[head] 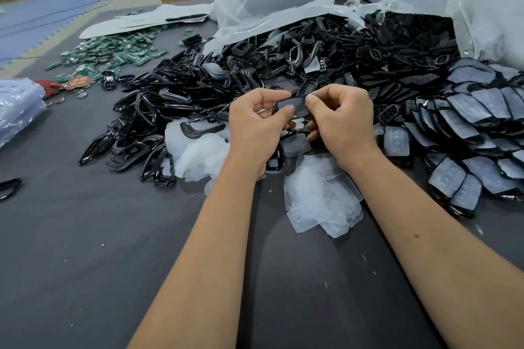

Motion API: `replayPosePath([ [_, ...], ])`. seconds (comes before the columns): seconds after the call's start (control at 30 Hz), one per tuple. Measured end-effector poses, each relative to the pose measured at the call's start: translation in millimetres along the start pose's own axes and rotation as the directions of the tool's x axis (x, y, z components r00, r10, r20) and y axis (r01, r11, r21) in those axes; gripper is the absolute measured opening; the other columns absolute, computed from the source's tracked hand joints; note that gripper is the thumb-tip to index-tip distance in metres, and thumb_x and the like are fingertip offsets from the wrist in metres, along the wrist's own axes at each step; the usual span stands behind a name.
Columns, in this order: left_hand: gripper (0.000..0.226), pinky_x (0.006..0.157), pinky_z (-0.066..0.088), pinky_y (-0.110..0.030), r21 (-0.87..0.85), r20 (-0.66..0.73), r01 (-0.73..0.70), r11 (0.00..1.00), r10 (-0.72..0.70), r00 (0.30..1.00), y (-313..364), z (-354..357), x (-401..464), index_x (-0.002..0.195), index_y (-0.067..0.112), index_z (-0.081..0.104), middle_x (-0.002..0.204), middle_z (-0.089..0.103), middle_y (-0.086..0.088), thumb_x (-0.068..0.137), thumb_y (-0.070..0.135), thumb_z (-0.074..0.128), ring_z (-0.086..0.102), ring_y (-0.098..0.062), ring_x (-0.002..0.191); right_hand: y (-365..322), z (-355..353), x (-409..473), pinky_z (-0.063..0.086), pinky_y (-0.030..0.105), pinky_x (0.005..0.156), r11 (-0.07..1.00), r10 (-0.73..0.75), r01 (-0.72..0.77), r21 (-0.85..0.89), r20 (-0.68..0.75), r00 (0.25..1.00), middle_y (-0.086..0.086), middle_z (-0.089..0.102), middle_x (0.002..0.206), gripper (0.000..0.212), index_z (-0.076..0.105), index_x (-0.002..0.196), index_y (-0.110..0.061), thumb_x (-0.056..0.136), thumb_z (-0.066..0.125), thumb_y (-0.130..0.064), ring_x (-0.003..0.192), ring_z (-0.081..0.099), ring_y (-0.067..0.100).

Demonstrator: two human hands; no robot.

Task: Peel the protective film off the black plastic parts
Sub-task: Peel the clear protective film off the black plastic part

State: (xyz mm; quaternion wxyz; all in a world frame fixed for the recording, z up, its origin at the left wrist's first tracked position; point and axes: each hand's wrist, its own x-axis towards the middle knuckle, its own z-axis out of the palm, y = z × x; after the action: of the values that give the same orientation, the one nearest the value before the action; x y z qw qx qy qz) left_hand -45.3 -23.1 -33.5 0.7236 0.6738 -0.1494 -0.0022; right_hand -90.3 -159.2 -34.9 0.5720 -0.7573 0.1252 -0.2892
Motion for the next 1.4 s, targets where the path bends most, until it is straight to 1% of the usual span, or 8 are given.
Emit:
replayPosePath([
  [0.17,0.022,0.063,0.056,-0.023,-0.029,-0.014,0.026,0.999,-0.027,1.000,-3,-3,2,0.096,0.016,0.077,0.083,0.077,-0.004,0.085,-0.003,0.077,0.073,-0.019,0.065,0,0,2,0.054,0.030,0.047,0.988,0.070,-0.077,0.134,0.058,0.996,0.013,0.068,0.071,0.020,0.073,0.092,-0.006,0.100,0.054,-0.007,0.054,0.065,0.018],
  [0.33,0.023,0.064,0.057,-0.023,-0.046,0.034,0.012,0.999,-0.010,0.999,-2,-1,1,0.095,0.014,0.076,0.086,0.078,-0.006,0.084,-0.006,0.075,0.073,-0.016,0.069,4,-1,2,0.054,0.036,0.049,0.999,-0.046,0.046,-0.001,0.052,0.998,0.004,0.072,0.067,0.018,0.075,0.082,-0.014,0.089,0.080,-0.029,0.053,0.064,0.021],
  [0.57,0.024,0.063,0.054,-0.023,-0.074,0.064,0.054,0.996,-0.050,0.997,2,-4,0,0.098,0.014,0.077,0.082,0.074,-0.003,0.085,-0.006,0.074,0.069,-0.015,0.064,3,-2,1,0.051,0.029,0.042,0.997,-0.072,0.070,0.044,0.051,0.996,0.002,0.070,0.065,0.012,0.074,0.090,-0.011,0.097,0.073,-0.020,0.048,0.064,0.018],
  [0.7,0.023,0.064,0.054,-0.024,-0.185,0.057,0.133,0.974,-0.125,0.991,5,-4,1,0.097,0.010,0.076,0.074,0.070,-0.005,0.087,-0.009,0.070,0.065,-0.015,0.060,-4,-3,-2,0.059,0.044,0.067,0.952,-0.288,0.294,-0.085,0.076,0.955,0.003,0.070,0.082,0.009,0.076,0.104,-0.013,0.098,0.071,-0.018,0.071,0.069,0.022],
  [0.9,0.017,0.054,0.049,-0.013,-0.512,0.113,0.328,0.794,-0.316,0.942,14,-15,7,0.091,0.000,0.073,0.074,0.070,-0.008,0.092,-0.011,0.060,0.059,-0.008,0.054,-9,-7,-5,0.045,0.009,0.070,0.892,-0.408,0.437,-0.118,0.208,0.889,0.007,0.065,0.108,0.026,0.081,0.110,-0.014,0.086,0.086,-0.023,0.091,0.064,0.017],
  [1.0,0.017,0.055,0.052,-0.013,-0.549,0.155,0.364,0.753,-0.336,0.929,17,-17,7,0.082,0.000,0.076,0.076,0.069,-0.009,0.095,0.002,0.065,0.062,-0.009,0.056,-8,-6,-4,0.041,0.008,0.070,0.856,-0.458,0.490,-0.166,0.195,0.867,0.008,0.064,0.105,0.018,0.082,0.104,-0.012,0.088,0.084,-0.019,0.093,0.062,0.016],
  [1.17,0.017,0.066,0.058,-0.019,-0.518,0.161,0.330,0.789,-0.289,0.944,16,-13,7,0.098,0.001,0.070,0.090,0.069,-0.011,0.099,0.017,0.068,0.070,-0.016,0.071,-9,1,-4,0.050,0.031,0.076,0.982,-0.136,0.122,0.145,0.098,0.986,0.002,0.063,0.097,0.006,0.079,0.087,-0.008,0.091,0.079,-0.013,0.082,0.059,0.013],
  [1.4,0.002,0.060,0.051,-0.015,-0.441,0.113,0.284,0.852,-0.261,0.959,15,-9,2,0.095,0.005,0.071,0.084,0.070,-0.005,0.095,0.007,0.071,0.060,-0.009,0.063,-11,-5,0,0.048,0.030,0.067,0.805,0.183,-0.355,0.475,0.371,0.911,0.016,0.070,0.106,0.017,0.077,0.101,-0.005,0.101,0.066,-0.018,0.097,0.057,0.030],
])
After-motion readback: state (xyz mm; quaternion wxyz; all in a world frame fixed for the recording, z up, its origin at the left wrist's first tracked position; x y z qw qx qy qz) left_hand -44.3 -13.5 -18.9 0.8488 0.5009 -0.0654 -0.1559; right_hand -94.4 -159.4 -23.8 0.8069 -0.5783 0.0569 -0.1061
